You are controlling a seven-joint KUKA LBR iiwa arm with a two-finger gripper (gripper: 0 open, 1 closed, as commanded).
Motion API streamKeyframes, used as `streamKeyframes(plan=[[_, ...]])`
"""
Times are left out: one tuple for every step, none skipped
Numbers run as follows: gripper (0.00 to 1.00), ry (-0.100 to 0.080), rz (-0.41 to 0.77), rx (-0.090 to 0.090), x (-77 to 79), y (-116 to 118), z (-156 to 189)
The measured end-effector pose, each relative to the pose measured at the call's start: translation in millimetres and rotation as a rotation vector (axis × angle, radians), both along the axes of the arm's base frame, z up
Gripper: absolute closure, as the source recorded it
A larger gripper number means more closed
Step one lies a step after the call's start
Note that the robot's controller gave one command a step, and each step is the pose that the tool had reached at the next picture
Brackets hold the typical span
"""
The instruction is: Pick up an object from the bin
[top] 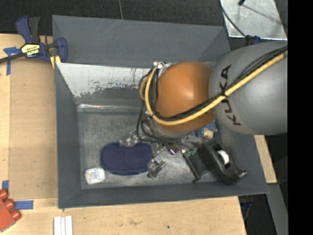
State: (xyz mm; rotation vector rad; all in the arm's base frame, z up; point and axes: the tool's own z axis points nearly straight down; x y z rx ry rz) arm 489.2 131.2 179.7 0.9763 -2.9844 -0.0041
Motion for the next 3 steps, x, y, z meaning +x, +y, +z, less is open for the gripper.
streamKeyframes(plan=[[0.0, -0.018, -0.238, 0.005, 20.9, 21.4, -105.4], [1.0, -0.03, -0.236, 0.01, 24.5, 22.3, -100.1], [1.0, -0.013, -0.078, 0.002, 19.5, 30.0, 64.9]])
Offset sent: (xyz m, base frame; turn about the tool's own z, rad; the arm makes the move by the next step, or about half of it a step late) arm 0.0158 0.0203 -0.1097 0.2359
